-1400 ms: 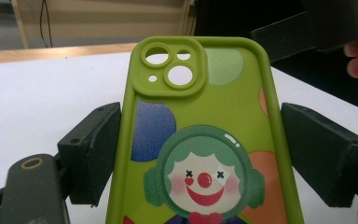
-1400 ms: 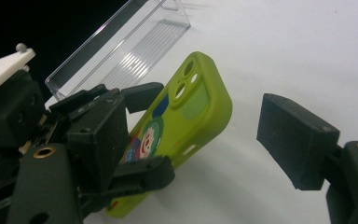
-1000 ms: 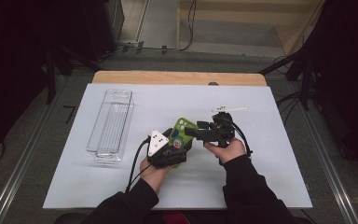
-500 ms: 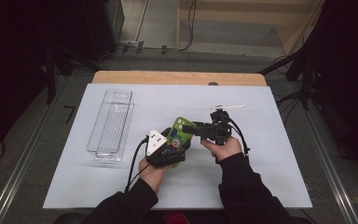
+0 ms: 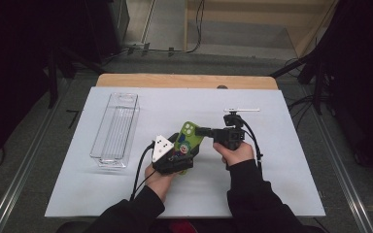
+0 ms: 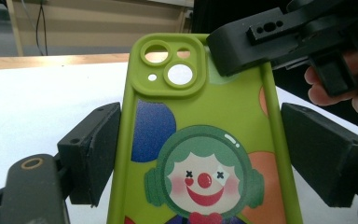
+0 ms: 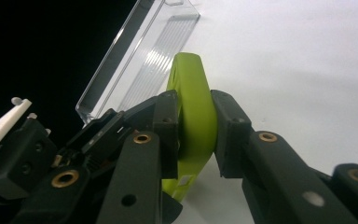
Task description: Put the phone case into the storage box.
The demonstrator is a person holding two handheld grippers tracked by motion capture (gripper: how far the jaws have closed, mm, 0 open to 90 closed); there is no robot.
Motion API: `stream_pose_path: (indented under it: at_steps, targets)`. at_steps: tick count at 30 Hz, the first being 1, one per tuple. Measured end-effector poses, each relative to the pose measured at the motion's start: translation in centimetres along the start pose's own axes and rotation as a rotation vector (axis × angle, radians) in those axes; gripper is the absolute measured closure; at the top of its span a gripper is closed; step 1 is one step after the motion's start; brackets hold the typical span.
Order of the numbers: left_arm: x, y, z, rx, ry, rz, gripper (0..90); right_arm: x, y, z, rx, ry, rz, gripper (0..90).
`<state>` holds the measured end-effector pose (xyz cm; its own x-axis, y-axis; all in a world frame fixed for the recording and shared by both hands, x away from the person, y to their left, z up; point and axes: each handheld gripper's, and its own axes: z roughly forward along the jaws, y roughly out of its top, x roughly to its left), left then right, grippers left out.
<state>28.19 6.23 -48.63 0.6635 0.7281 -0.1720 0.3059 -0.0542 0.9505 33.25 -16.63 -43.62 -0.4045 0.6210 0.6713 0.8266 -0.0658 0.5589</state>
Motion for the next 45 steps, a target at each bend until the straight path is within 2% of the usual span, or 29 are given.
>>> stream_pose_path:
  at_steps: [10, 13, 17, 19, 21, 23, 24, 31, 35, 37, 45]
  targets:
    - [-0.1, 0.1, 0.0, -0.006, -0.015, -0.014, 16.1, 0.4, 0.1, -0.4, -0.003, 0.016, 0.004, 74.4]
    - [-0.1, 0.3, -0.1, -0.007, -0.017, -0.006, 16.0, 0.5, 0.2, -0.5, -0.002, 0.021, 0.0, 74.6]
    - [0.0, 1.0, -0.1, 0.047, -0.032, -0.024, 15.0, 0.8, 0.3, -0.6, 0.003, 0.031, -0.006, 74.9]
    - [0.1, 1.5, 0.1, 0.094, -0.031, -0.041, 8.2, 0.9, 0.2, -0.6, 0.011, 0.043, -0.006, 74.9]
    - [0.2, 1.8, 0.1, 0.125, -0.038, -0.033, 1.8, 1.1, 0.2, -0.7, 0.013, 0.049, -0.011, 74.9]
    - [0.3, 2.2, 0.1, 0.143, -0.061, -0.034, 1.6, 1.2, 0.2, -0.8, 0.013, 0.043, -0.021, 74.9]
    - [0.3, 2.3, 0.0, 0.152, -0.054, -0.03, 0.7, 1.2, 0.2, -0.9, 0.008, 0.036, -0.032, 74.9]
    - [0.6, 3.0, 0.0, 0.203, -0.093, -0.035, 0.0, 0.8, 0.3, -1.2, -0.007, 0.004, -0.051, 74.8]
    - [1.3, 2.9, 0.3, 0.25, -0.13, -0.064, 0.0, 0.8, 0.3, -1.5, -0.017, -0.034, -0.083, 74.8]
    - [1.5, 2.9, 0.4, 0.287, -0.134, -0.06, 0.0, 0.8, 0.3, -1.6, -0.022, -0.051, -0.098, 74.8]
    - [2.2, 3.0, 0.6, 0.336, -0.132, -0.057, 0.0, 0.8, 0.4, -2.3, -0.057, -0.119, -0.184, 74.7]
